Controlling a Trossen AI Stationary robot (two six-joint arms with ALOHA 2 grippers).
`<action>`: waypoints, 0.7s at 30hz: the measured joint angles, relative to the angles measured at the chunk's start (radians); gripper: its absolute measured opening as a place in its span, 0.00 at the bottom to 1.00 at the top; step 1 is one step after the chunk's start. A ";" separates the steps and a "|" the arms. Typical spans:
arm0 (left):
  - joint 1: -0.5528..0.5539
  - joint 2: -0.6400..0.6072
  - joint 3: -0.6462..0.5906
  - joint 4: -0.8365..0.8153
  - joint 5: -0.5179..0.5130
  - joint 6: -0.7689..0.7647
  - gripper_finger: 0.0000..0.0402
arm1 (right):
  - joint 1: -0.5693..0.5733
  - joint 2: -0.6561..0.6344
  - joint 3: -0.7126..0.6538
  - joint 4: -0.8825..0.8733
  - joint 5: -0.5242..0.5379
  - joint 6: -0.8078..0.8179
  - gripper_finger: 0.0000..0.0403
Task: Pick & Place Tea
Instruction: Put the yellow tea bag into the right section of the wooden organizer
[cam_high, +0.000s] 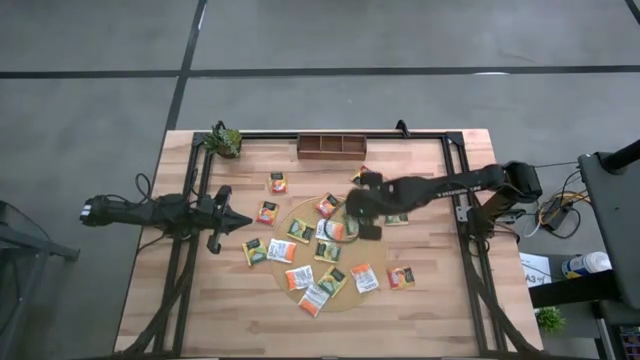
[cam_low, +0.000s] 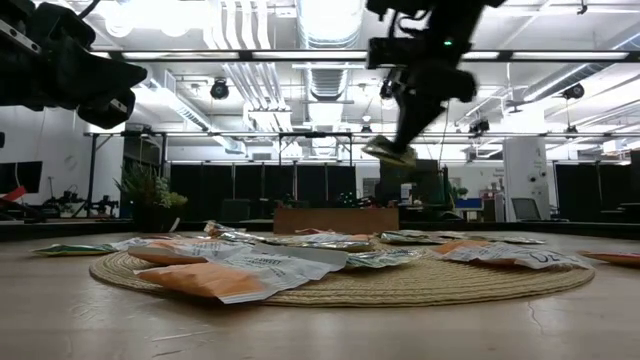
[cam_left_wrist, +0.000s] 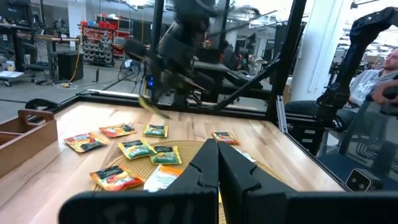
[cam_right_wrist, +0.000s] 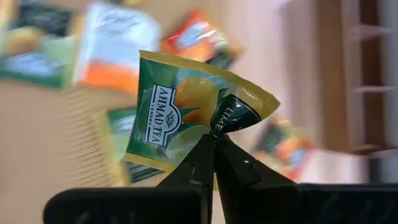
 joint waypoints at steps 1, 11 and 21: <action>0.000 0.000 0.000 0.000 0.000 0.000 0.00 | -0.017 0.003 0.016 0.003 0.003 -0.024 0.02; 0.000 0.000 0.000 0.000 0.000 0.000 0.00 | -0.205 0.010 0.090 0.014 0.021 -0.279 0.02; 0.000 0.000 0.000 0.000 0.000 0.000 0.00 | -0.366 0.010 0.086 0.125 0.061 -0.522 0.02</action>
